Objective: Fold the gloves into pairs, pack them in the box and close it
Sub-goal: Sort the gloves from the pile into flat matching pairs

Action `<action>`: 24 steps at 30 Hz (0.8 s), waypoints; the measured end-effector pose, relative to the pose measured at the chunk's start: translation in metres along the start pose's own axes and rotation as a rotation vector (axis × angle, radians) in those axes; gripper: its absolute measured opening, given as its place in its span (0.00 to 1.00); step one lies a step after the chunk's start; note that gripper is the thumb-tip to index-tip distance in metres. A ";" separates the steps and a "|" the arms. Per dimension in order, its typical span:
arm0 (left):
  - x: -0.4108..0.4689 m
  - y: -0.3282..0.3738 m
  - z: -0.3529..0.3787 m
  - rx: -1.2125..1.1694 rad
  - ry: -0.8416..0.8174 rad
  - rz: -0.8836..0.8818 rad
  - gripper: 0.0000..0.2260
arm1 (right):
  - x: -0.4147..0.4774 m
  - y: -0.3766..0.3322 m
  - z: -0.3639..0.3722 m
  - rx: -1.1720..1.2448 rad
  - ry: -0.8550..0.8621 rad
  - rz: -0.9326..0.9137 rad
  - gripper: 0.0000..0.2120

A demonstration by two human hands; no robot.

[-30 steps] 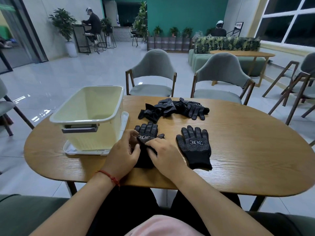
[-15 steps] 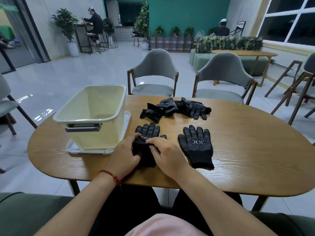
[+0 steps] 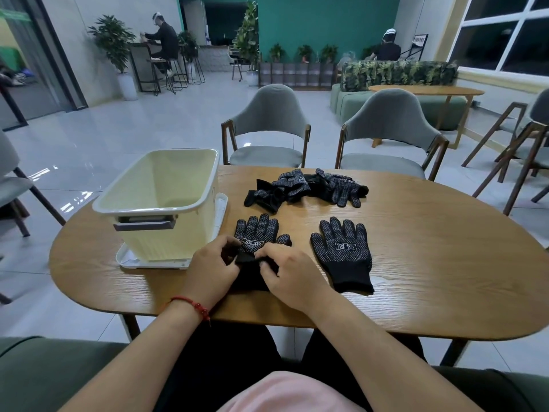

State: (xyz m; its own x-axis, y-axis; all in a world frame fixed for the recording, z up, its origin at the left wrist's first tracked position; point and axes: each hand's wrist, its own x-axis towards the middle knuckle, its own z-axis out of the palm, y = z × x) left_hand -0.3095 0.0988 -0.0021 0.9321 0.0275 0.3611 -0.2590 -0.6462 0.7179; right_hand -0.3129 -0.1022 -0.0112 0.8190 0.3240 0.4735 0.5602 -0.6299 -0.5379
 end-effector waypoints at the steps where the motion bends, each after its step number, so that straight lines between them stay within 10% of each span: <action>1: 0.000 0.000 0.000 0.001 -0.002 -0.008 0.15 | 0.000 0.000 0.000 0.003 0.004 -0.003 0.08; 24: 0.004 -0.007 -0.001 -0.111 0.022 -0.097 0.07 | -0.001 -0.001 -0.002 0.003 -0.062 -0.028 0.08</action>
State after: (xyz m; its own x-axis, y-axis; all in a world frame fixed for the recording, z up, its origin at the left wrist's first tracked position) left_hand -0.3038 0.1039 -0.0048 0.9489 0.1030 0.2984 -0.1953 -0.5510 0.8113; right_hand -0.3146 -0.1033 -0.0099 0.8088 0.3848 0.4447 0.5837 -0.6176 -0.5271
